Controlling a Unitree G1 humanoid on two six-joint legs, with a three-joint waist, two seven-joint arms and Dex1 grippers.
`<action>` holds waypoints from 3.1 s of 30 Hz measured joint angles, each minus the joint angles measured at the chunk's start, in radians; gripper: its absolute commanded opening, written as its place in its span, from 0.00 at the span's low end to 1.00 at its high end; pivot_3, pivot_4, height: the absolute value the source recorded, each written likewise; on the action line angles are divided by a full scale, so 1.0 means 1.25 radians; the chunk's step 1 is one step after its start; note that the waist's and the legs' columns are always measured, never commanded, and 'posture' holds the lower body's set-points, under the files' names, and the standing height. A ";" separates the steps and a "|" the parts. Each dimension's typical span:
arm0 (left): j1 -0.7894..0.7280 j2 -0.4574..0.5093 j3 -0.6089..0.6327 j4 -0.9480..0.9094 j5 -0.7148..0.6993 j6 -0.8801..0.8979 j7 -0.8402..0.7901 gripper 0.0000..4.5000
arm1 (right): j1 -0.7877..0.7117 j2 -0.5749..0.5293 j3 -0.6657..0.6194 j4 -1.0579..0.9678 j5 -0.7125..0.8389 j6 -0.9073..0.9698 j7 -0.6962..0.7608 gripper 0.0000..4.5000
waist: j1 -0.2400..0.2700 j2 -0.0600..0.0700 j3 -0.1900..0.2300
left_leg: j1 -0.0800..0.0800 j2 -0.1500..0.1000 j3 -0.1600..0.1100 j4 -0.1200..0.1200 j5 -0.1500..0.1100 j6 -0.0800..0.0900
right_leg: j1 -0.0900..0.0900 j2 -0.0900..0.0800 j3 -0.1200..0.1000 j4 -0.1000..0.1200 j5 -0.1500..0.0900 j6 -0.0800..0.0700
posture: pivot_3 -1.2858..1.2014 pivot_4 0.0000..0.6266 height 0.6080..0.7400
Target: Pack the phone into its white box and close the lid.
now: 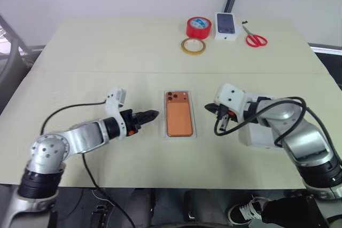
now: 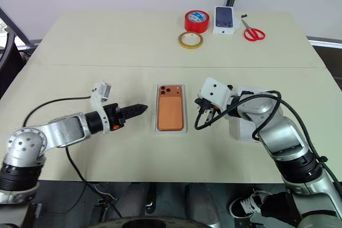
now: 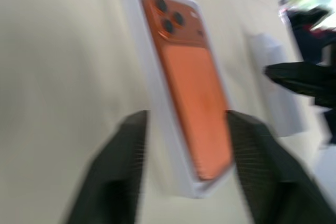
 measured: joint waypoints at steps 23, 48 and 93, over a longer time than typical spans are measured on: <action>-0.273 -0.152 -0.364 0.163 0.784 -0.020 -0.522 0.01 | -0.077 0.039 0.188 0.072 -0.151 0.073 -0.070 0.00 | 0.015 0.000 0.000 | -0.003 -0.001 0.000 0.002 -0.002 0.004 | -0.002 -0.001 0.000 0.001 0.000 0.001 | 0.52 0.24 0.86; -0.353 -0.447 -0.399 0.339 0.921 0.001 -0.666 0.00 | 0.258 -0.196 -0.141 -0.163 -0.059 0.200 0.004 0.20 | 0.017 0.002 0.000 | -0.002 -0.001 -0.001 0.004 -0.003 0.006 | 0.000 0.000 0.000 0.001 0.000 0.001 | 0.52 0.24 0.86; -0.099 -0.217 -0.336 0.069 1.018 -0.493 -0.916 0.00 | 0.005 -0.017 -0.371 0.053 0.264 0.680 -0.300 0.77 | 0.012 0.005 -0.001 | -0.002 0.000 0.001 0.004 -0.004 0.008 | 0.000 0.000 0.000 0.002 0.000 0.001 | 0.52 0.24 0.86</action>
